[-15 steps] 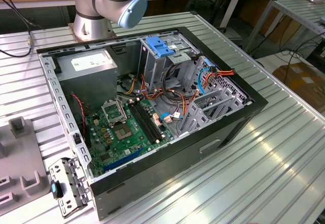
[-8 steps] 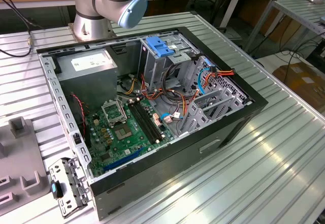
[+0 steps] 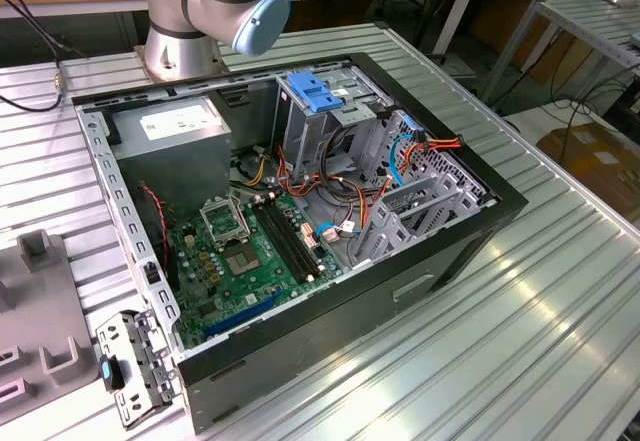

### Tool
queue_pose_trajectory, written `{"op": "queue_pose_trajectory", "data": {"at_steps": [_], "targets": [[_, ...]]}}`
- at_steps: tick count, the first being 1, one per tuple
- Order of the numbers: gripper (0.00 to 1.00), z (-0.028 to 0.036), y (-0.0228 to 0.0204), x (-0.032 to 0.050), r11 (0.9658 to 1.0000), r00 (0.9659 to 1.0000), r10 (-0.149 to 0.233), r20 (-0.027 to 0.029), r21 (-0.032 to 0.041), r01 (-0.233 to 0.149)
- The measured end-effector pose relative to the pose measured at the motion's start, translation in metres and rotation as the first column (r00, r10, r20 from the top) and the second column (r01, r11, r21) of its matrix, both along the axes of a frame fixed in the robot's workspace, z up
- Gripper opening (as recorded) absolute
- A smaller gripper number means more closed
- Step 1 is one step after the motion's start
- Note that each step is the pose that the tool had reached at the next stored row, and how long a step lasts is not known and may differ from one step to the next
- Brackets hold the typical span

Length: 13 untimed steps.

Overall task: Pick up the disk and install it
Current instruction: 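Pick up the disk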

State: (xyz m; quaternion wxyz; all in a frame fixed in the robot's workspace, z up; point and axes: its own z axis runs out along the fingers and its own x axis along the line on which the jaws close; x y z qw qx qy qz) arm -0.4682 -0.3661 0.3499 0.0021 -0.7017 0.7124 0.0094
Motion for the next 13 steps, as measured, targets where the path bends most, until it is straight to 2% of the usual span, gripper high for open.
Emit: {"op": "queue_pose_trajectory", "data": {"at_steps": [13], "targets": [[0.37, 0.0049, 0.0000, 0.0000, 1.0000, 1.0000, 0.000, -0.0001, 0.0001, 0.000]]}}
